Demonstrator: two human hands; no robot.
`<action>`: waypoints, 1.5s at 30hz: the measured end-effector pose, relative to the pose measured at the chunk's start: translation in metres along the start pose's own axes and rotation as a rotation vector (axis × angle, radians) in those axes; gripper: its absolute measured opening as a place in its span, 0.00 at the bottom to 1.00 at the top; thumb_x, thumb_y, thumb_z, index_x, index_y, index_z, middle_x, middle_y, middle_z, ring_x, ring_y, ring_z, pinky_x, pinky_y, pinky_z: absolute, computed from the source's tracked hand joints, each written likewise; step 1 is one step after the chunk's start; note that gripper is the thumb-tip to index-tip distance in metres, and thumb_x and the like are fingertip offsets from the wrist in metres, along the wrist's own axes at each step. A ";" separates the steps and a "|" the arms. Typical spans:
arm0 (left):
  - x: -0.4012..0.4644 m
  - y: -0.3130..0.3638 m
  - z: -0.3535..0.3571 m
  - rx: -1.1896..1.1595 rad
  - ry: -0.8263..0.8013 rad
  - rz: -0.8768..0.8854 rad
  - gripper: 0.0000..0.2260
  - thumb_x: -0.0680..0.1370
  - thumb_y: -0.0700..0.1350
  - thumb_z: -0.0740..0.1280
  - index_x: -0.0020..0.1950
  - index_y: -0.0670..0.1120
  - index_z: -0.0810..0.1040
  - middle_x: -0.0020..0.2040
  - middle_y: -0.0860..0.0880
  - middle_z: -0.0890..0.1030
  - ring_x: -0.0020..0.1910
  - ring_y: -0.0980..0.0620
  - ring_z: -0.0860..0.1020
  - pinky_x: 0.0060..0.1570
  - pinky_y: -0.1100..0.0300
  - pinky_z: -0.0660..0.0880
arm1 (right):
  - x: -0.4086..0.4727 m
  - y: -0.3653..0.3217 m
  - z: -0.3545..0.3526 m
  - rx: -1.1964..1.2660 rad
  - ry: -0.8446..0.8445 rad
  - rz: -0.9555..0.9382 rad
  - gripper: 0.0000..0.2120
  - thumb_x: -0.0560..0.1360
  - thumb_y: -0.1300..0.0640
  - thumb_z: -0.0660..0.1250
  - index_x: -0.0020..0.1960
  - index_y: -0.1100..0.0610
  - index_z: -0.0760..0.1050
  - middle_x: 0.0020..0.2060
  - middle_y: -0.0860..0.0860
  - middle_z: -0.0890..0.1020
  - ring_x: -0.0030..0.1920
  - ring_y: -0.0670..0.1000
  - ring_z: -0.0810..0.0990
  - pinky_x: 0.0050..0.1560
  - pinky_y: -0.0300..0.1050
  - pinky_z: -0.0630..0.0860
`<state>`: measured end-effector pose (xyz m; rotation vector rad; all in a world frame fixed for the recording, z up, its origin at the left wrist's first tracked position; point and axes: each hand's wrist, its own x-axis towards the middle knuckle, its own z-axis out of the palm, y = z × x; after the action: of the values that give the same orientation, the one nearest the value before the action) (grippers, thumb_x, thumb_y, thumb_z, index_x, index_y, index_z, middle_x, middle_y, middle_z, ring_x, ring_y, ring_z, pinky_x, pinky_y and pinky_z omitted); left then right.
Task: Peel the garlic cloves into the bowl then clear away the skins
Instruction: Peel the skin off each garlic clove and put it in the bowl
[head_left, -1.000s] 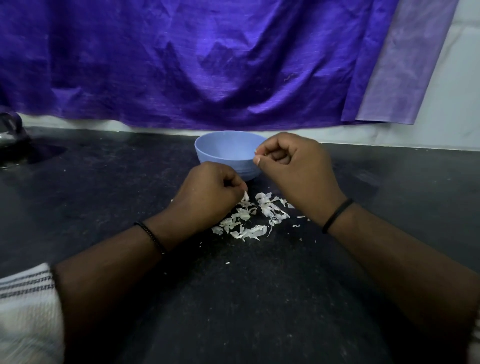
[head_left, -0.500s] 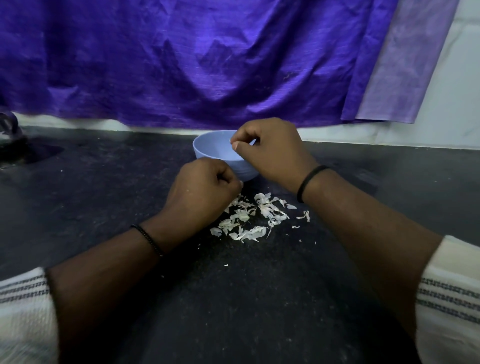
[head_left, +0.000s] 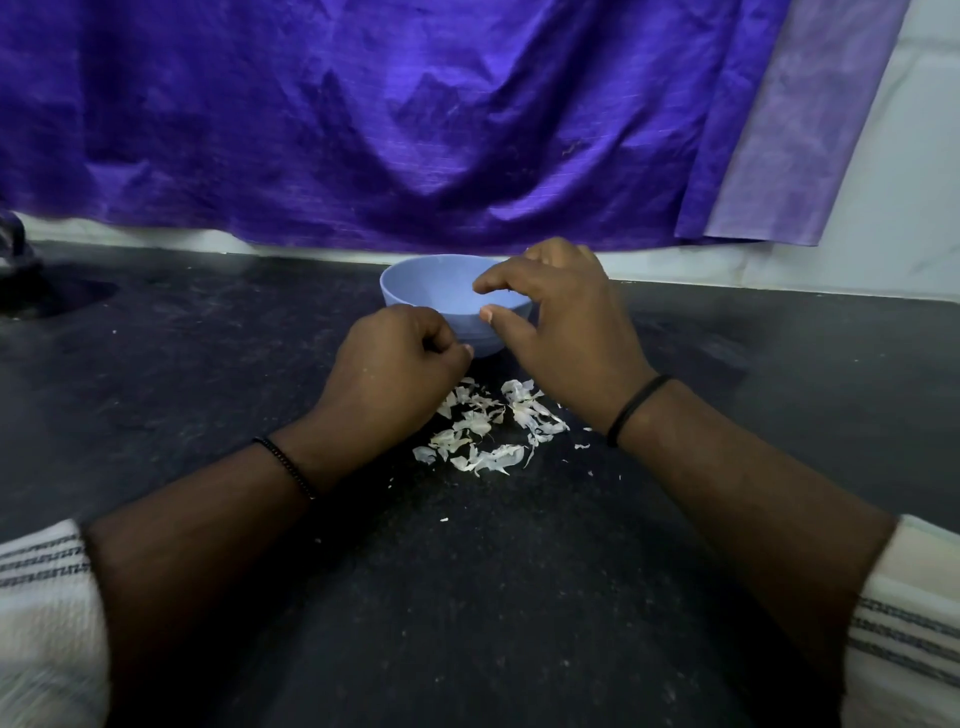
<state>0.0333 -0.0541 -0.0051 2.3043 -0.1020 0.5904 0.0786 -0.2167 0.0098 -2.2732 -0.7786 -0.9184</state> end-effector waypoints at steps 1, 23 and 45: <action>0.001 0.000 0.000 -0.005 0.002 -0.006 0.11 0.76 0.46 0.71 0.33 0.49 0.78 0.24 0.59 0.76 0.26 0.65 0.75 0.33 0.63 0.68 | -0.001 -0.002 0.001 0.016 0.026 -0.008 0.08 0.73 0.59 0.72 0.52 0.53 0.83 0.45 0.49 0.76 0.51 0.51 0.74 0.50 0.40 0.68; -0.002 0.000 0.004 0.081 -0.141 0.035 0.10 0.76 0.49 0.71 0.35 0.49 0.81 0.31 0.56 0.81 0.34 0.62 0.78 0.35 0.63 0.71 | -0.029 0.016 -0.007 -0.123 -0.392 0.207 0.06 0.75 0.47 0.71 0.48 0.47 0.84 0.41 0.46 0.78 0.44 0.47 0.77 0.45 0.43 0.73; 0.001 0.001 -0.004 0.028 -0.132 0.044 0.09 0.75 0.38 0.68 0.44 0.52 0.83 0.34 0.58 0.80 0.32 0.70 0.75 0.31 0.77 0.67 | -0.032 -0.007 -0.024 0.014 -0.535 0.070 0.05 0.72 0.47 0.74 0.47 0.45 0.84 0.39 0.42 0.78 0.42 0.41 0.77 0.45 0.43 0.75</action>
<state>0.0327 -0.0519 -0.0017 2.3723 -0.2095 0.4644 0.0445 -0.2380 0.0024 -2.5449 -0.9096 -0.2626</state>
